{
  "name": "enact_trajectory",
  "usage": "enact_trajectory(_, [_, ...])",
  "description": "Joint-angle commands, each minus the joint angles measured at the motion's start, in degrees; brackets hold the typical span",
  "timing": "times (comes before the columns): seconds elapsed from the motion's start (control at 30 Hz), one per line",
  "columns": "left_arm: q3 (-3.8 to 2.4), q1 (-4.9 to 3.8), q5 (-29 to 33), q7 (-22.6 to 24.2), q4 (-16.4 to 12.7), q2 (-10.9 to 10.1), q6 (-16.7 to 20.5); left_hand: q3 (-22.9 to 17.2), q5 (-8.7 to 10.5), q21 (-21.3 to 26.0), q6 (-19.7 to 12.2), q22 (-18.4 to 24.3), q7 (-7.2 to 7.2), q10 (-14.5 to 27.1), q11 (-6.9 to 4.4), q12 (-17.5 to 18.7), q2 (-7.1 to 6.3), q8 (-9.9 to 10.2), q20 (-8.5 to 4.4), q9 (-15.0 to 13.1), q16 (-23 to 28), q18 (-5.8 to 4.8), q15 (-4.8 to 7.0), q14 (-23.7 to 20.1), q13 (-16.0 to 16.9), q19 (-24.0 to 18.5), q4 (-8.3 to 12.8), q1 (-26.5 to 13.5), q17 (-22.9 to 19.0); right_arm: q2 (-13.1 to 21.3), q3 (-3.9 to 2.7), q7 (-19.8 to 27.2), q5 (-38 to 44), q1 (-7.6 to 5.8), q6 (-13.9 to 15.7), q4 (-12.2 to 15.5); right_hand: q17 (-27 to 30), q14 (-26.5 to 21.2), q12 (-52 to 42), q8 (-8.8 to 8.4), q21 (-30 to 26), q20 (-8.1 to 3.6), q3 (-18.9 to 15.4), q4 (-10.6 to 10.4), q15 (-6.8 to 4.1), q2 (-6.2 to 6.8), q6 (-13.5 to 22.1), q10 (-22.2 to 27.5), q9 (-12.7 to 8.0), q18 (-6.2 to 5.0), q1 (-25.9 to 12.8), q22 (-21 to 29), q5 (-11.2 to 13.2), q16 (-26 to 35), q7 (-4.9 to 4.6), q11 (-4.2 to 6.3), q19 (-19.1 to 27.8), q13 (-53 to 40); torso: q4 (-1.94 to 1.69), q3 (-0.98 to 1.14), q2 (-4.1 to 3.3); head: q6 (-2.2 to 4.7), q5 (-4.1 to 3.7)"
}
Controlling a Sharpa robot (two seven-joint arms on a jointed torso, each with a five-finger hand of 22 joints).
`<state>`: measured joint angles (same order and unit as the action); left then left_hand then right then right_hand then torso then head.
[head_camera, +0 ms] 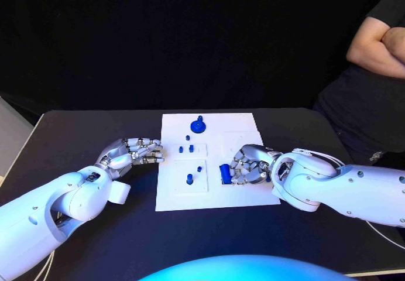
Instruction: Assemble the parts on the task board
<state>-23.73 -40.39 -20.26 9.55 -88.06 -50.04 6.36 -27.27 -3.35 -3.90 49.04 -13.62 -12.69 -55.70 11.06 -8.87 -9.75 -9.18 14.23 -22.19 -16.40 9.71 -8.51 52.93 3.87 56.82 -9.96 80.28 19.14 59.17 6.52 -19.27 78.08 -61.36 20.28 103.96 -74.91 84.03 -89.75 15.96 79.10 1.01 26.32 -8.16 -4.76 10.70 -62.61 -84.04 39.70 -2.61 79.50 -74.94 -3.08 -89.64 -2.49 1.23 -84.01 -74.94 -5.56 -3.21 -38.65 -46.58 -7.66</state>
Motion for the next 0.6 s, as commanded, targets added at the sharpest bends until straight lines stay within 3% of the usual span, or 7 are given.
enact_trajectory(0.03, [-0.05, 0.04, -0.1, 0.3, -0.1, 0.1, -1.0, 0.3, 0.19, 0.2, -0.4, 0.1, -1.36, 0.5, -0.08, -0.3, 0.42, -0.2, 0.05, 0.1, 0.4, 0.70, 0.04, -0.3, 0.1, 0.3, -0.1, 0.0, 0.1, -0.5, -0.02, -1.1, 2.4, 0.20, 0.9, -0.6, -15.1, 6.0, -0.3, 0.34, 0.4, -0.43, 1.1, 0.4, -0.60, 0.13, -0.6, -6.0, -0.2, 0.45, 0.9, -9.8, 0.0, -0.4, 0.06, 0.48, -4.3, -15.1, 0.08, 0.04, -0.01, -0.07, -0.02])
enact_trajectory(0.37, [-0.05, 0.04, -0.1, 0.3, -0.2, 0.0, -1.0, 0.3, 0.19, 0.2, -0.4, 0.1, -1.37, 0.5, -0.07, -0.4, 0.43, -0.3, 0.05, 0.1, 0.4, 0.70, 0.03, -0.3, 0.1, 0.3, -0.2, 0.0, 0.1, -2.0, 0.04, -1.1, 2.4, 1.08, 3.3, -1.4, -15.1, 6.0, -0.3, 1.00, 0.7, -0.71, 3.6, 1.0, -0.88, 0.78, -1.5, -6.0, -0.5, 0.52, 0.3, -10.0, -0.1, -0.4, 0.37, 0.80, -4.3, -15.1, 0.01, 0.04, -0.01, -0.27, -0.03])
enact_trajectory(0.6, [-0.05, 0.04, -0.1, 0.3, -0.2, 0.0, -1.0, 0.3, 0.19, 0.2, -0.4, 0.1, -1.37, 0.5, -0.07, -0.4, 0.43, -0.3, 0.05, 0.1, 0.4, 0.70, 0.03, -0.3, 0.1, 0.3, -0.2, 0.0, 0.1, -2.1, 0.04, -0.8, 1.9, 1.20, 1.4, -1.5, -15.1, 6.0, -0.3, 0.72, 0.5, -0.70, 5.1, 1.3, -0.75, 0.82, -0.7, -6.0, -0.9, 0.50, -0.2, -10.0, 0.0, -0.4, 0.01, 0.55, -4.3, -15.1, 0.07, 0.00, 0.01, -0.39, -0.05])
